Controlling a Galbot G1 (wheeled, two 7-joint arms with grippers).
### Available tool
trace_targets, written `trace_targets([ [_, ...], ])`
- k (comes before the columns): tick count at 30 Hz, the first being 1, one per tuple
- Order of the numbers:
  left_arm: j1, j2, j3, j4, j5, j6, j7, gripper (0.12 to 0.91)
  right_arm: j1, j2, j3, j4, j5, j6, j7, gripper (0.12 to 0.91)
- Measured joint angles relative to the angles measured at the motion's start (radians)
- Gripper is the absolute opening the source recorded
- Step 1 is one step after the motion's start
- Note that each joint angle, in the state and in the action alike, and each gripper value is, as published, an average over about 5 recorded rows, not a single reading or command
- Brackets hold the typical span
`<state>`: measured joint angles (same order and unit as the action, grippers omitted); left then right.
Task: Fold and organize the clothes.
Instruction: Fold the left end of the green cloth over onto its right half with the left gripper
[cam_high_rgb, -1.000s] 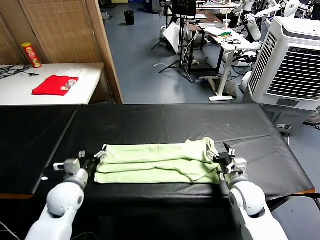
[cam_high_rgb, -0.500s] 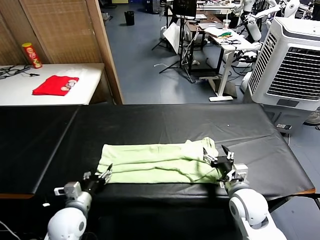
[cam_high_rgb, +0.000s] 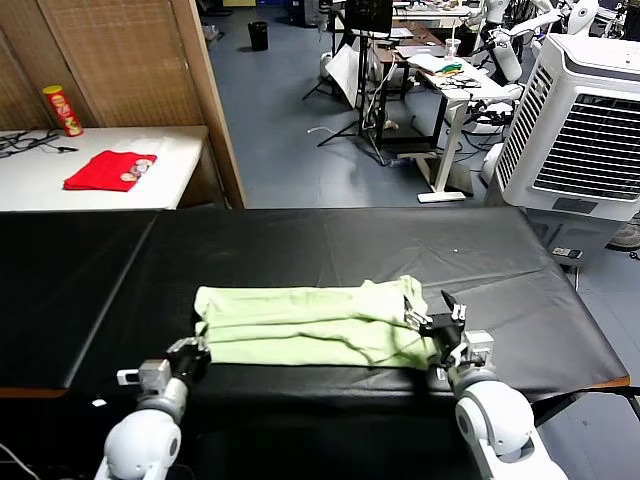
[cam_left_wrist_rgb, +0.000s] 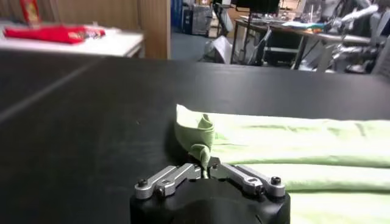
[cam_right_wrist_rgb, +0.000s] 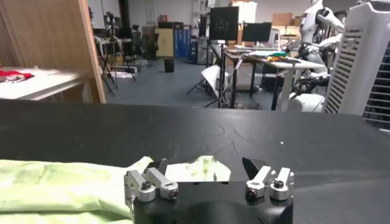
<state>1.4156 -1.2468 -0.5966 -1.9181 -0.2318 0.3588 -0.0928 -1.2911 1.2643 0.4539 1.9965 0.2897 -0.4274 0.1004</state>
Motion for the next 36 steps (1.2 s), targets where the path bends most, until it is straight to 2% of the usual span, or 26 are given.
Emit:
trace_targets([
  [7, 0.031, 0.155, -0.100, 0.012, 0.028, -0.033, -0.006, 0.151, -0.007, 0.013, -0.009, -0.004, -0.019, 0.001, 0.000, 0.798],
  [12, 0.038, 0.199, -0.112, -0.038, -0.003, 0.003, -0.036, 0.151, -0.023, 0.023, -0.004, 0.001, -0.046, 0.001, 0.001, 0.798],
  [16, 0.032, 0.161, -0.046, -0.115, -0.078, 0.058, -0.075, 0.151, -0.043, 0.031, 0.012, 0.009, -0.062, 0.000, 0.001, 0.798],
  [21, 0.002, 0.083, 0.110, -0.182, -0.178, 0.121, -0.132, 0.151, -0.069, 0.046, 0.037, 0.020, -0.081, -0.001, 0.002, 0.798],
  [26, -0.040, 0.011, 0.260, -0.221, -0.249, 0.164, -0.180, 0.151, -0.090, 0.065, 0.051, 0.022, -0.107, 0.000, 0.002, 0.798],
  [31, -0.082, -0.056, 0.372, -0.227, -0.250, 0.172, -0.194, 0.151, -0.096, 0.085, 0.045, 0.017, -0.131, 0.001, 0.001, 0.798],
  [36, -0.105, -0.116, 0.435, -0.210, -0.234, 0.166, -0.193, 0.151, -0.093, 0.100, 0.036, 0.010, -0.142, 0.001, 0.000, 0.798],
])
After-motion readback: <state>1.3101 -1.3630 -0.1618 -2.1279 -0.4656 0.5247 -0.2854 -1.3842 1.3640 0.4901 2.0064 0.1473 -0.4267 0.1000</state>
